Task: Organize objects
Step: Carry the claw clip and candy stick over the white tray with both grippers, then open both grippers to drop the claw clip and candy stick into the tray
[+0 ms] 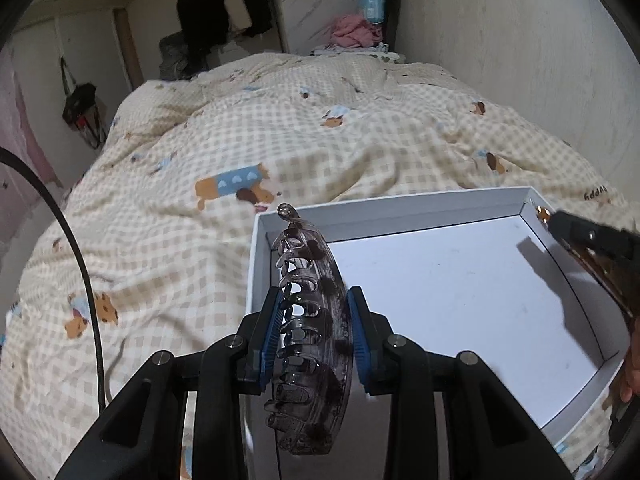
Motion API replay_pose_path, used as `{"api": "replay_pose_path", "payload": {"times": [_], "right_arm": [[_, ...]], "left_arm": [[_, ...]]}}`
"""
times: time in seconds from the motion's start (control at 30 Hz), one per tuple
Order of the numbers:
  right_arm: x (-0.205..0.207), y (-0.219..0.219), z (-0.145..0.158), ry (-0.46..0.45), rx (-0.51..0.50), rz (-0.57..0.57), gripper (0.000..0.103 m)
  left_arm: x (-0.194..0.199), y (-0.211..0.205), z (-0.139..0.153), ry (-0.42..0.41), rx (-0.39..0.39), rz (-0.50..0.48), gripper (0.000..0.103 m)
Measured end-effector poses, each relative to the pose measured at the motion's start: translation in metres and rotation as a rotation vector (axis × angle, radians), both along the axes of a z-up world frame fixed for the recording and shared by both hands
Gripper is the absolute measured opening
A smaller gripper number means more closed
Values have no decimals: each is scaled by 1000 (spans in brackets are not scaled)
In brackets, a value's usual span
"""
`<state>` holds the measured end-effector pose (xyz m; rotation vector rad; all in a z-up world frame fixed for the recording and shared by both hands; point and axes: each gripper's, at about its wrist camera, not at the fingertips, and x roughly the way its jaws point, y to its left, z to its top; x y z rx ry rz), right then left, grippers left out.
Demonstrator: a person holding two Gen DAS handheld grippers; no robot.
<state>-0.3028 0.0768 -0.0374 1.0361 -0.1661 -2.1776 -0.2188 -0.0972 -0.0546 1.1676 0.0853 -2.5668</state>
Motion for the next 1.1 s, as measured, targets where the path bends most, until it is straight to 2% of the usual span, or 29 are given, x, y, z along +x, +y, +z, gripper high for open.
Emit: {"api": "replay_pose_path", "payload": {"times": [0.27,0.53,0.73,0.77,0.8,0.87,0.9,0.93,0.97,1.1], "right_arm": [[1,-11,-5,-2,57,29,31],[2,-13,-7,-4,70,29,31],[2,-13,-6,-8,70,34,31],[2,-13,-6,-5,72,34,31],[3,-13,-6,-2,75,34,32],[3,-14,-6,0,76,34,34],[4,-14,-5,2,71,35,36],[3,-14,-4,1,64,38,47],[4,-14,-3,5,52,44,51],[6,-15,-1,21,49,48,52]], "left_arm": [[-1,4,-1,4,5,-27,36],[-1,-5,0,27,66,-13,36],[1,-3,2,39,57,-16,36],[2,-2,3,43,55,-17,38],[2,-2,4,46,52,-16,47],[2,-1,6,53,44,-18,58],[3,0,8,63,46,-26,61],[4,1,10,69,44,-30,62],[4,2,11,76,41,-35,64],[7,4,15,102,40,-51,67]]}}
